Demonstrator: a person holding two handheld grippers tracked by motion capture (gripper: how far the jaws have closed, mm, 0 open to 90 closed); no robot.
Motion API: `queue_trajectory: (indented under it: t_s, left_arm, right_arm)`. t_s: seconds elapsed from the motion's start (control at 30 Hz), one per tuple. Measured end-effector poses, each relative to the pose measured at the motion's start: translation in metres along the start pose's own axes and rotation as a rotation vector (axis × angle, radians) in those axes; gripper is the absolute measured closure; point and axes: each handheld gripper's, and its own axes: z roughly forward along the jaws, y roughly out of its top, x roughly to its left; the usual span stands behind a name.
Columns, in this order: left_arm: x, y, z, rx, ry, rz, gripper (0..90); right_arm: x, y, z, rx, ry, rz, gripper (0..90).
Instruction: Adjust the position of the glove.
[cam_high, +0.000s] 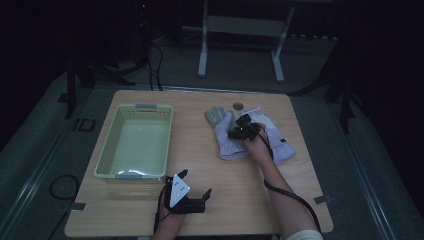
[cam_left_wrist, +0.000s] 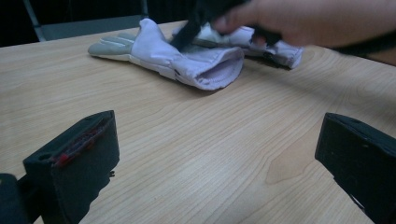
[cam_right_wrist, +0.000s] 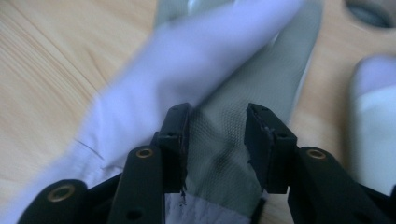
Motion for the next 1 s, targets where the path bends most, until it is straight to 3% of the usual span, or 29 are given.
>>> queue_trajectory:
  t_s: [0.1,0.2,0.27,0.43,0.6,0.7,0.77,0.83,0.87,0.9,1.0]
  left_arm:
    - [0.000,0.000,0.000,-0.001,0.000,-0.001,0.0]
    - [0.000,0.000,0.000,-0.001,0.001,0.003,0.0]
    - [0.000,0.000,0.000,-0.002,0.001,0.001,0.0]
    - [0.000,0.000,0.000,-0.003,0.002,-0.003,0.0]
    - [0.000,0.000,-0.001,-0.007,0.006,-0.003,0.0]
    - [0.000,0.000,-0.001,-0.009,0.008,-0.003,0.0]
    - [0.000,0.000,-0.001,-0.009,0.009,-0.001,0.0]
    - [0.000,0.000,-0.001,-0.008,0.009,-0.001,0.0]
    - [0.000,0.000,-0.001,-0.007,0.008,-0.002,0.0]
    - [0.000,0.000,-0.001,-0.006,0.008,-0.003,0.0]
    - [-0.001,0.000,0.000,-0.006,0.010,-0.002,0.0]
  right_arm:
    - [0.001,-0.010,0.006,-0.044,0.006,0.004,64.3]
    - [0.001,-0.012,0.006,-0.055,0.008,0.044,81.6]
    - [0.004,-0.010,0.004,-0.056,-0.007,0.063,88.2]
    - [0.012,-0.002,-0.009,-0.089,0.042,0.154,89.1]
    - [0.021,0.004,-0.029,-0.146,0.061,0.186,89.1]
    - [0.031,0.006,-0.053,-0.197,0.059,0.207,89.2]
    - [0.036,0.003,-0.066,-0.226,0.057,0.220,89.1]
    - [0.040,-0.005,-0.079,-0.295,0.068,0.250,89.0]
    - [0.044,-0.008,-0.084,-0.311,0.052,0.239,89.1]
    - [0.048,-0.011,-0.088,-0.322,0.043,0.220,89.0]
    - [0.054,-0.023,-0.100,-0.347,0.036,0.242,89.1]
